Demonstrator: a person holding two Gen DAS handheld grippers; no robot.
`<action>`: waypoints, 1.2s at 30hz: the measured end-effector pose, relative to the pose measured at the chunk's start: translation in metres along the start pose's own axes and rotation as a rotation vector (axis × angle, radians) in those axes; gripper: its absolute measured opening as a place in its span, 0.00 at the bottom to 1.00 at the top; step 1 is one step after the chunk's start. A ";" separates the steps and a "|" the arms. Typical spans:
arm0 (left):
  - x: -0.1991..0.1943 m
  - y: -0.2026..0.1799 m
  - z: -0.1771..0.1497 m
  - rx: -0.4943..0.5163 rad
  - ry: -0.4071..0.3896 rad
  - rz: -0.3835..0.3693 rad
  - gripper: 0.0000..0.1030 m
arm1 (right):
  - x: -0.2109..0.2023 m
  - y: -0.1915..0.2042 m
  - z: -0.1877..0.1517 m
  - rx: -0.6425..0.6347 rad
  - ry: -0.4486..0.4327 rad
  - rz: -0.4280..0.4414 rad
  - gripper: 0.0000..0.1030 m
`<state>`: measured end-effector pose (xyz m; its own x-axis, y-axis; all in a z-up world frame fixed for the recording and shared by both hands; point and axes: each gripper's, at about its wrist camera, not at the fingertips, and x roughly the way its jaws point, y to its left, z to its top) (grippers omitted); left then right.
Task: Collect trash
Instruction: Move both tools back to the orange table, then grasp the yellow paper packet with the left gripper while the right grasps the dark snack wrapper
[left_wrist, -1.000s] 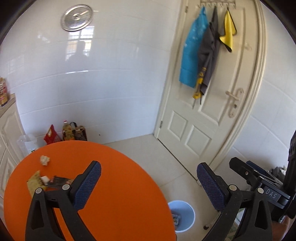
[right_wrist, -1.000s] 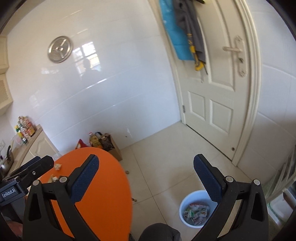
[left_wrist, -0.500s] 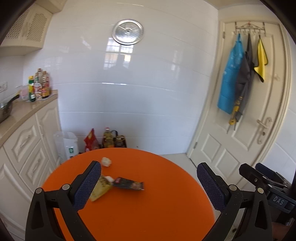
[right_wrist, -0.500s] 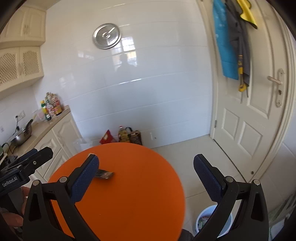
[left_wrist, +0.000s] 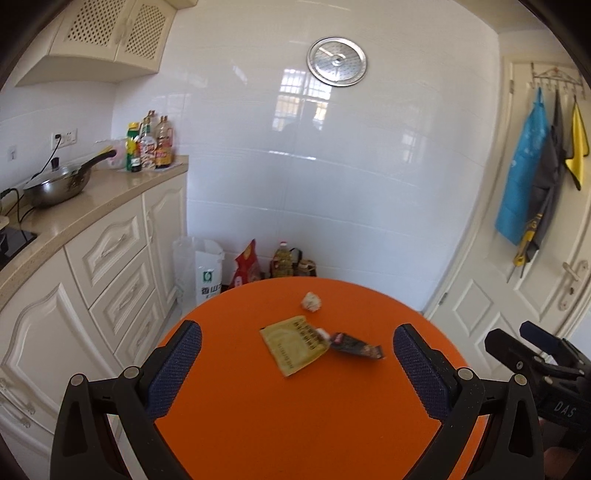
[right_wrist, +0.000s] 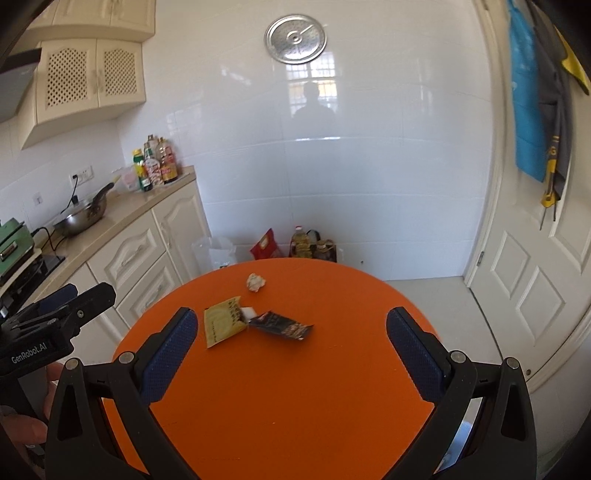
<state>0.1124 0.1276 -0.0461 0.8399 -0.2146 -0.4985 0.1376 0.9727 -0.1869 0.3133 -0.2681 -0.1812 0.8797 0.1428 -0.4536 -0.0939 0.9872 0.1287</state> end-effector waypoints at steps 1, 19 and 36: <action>0.000 0.002 -0.004 0.000 0.010 0.006 0.99 | 0.006 0.002 -0.001 -0.004 0.012 0.011 1.00; 0.190 -0.023 0.025 0.069 0.288 0.024 0.99 | 0.153 -0.012 -0.033 -0.044 0.304 -0.003 1.00; 0.385 -0.076 0.060 0.313 0.381 -0.015 0.87 | 0.273 -0.008 -0.041 -0.261 0.439 0.108 0.74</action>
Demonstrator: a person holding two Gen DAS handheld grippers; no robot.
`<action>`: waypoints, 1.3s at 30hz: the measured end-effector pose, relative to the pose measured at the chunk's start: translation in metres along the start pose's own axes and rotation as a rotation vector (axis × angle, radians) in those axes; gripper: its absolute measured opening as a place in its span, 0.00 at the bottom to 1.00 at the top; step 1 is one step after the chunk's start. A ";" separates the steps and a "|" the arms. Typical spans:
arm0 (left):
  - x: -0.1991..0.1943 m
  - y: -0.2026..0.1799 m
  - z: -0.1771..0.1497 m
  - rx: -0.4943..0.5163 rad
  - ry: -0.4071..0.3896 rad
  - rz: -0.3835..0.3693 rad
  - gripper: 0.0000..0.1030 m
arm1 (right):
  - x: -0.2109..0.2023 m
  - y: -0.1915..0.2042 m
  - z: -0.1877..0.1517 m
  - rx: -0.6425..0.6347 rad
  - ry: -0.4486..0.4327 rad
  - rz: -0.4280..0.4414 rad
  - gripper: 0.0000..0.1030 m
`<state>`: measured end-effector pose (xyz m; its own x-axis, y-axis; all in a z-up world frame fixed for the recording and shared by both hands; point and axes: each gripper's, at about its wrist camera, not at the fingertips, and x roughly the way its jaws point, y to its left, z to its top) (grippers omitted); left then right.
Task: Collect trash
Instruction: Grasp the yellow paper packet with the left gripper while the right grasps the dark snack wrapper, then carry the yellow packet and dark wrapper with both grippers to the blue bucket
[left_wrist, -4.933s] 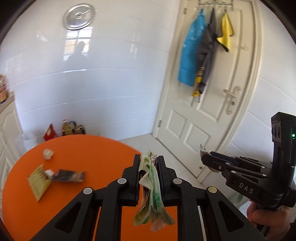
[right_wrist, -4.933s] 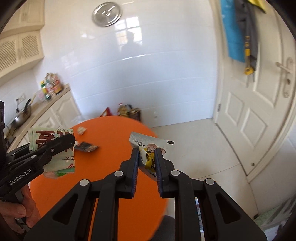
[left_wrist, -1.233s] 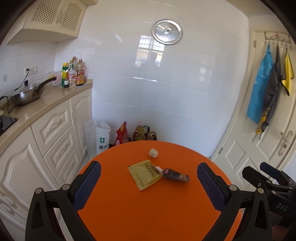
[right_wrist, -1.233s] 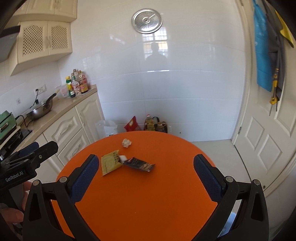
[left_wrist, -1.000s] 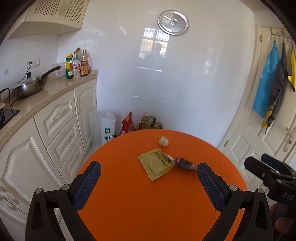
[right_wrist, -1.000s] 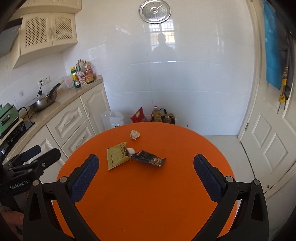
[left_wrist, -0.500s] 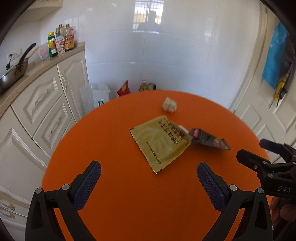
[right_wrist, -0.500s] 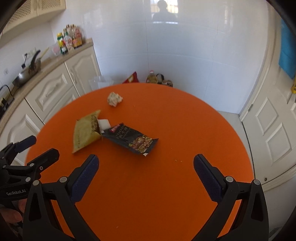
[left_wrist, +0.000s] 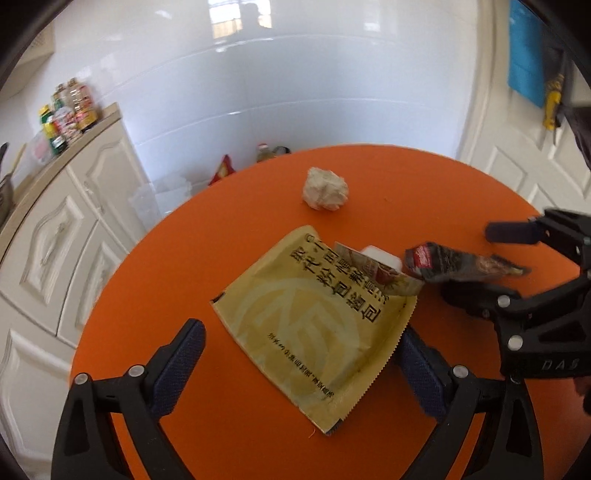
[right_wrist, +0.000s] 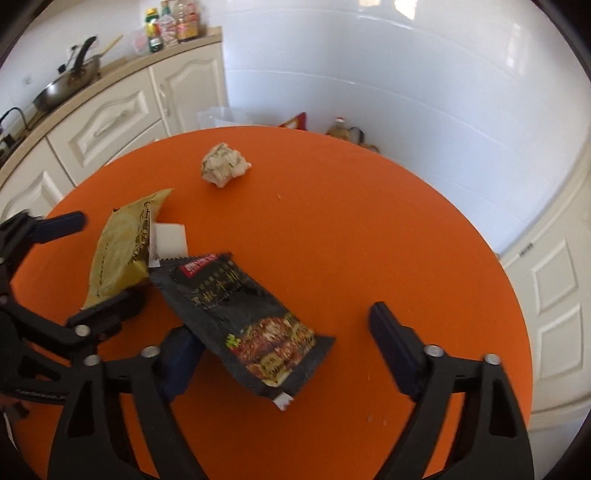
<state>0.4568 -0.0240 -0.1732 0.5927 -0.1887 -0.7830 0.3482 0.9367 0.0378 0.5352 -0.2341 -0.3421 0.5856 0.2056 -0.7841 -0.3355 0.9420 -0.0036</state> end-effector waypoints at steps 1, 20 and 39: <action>0.006 0.001 0.006 0.001 0.004 -0.046 0.81 | 0.001 0.001 0.002 -0.012 -0.006 0.016 0.66; 0.065 0.019 0.089 -0.195 -0.101 -0.346 0.11 | -0.031 -0.011 -0.022 0.188 -0.042 0.155 0.22; -0.039 -0.037 0.002 -0.162 -0.264 -0.523 0.10 | -0.121 -0.026 -0.066 0.244 -0.151 0.102 0.22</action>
<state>0.4217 -0.0521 -0.1430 0.5408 -0.6832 -0.4907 0.5388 0.7293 -0.4216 0.4247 -0.3012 -0.2879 0.6674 0.3220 -0.6715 -0.2218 0.9467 0.2335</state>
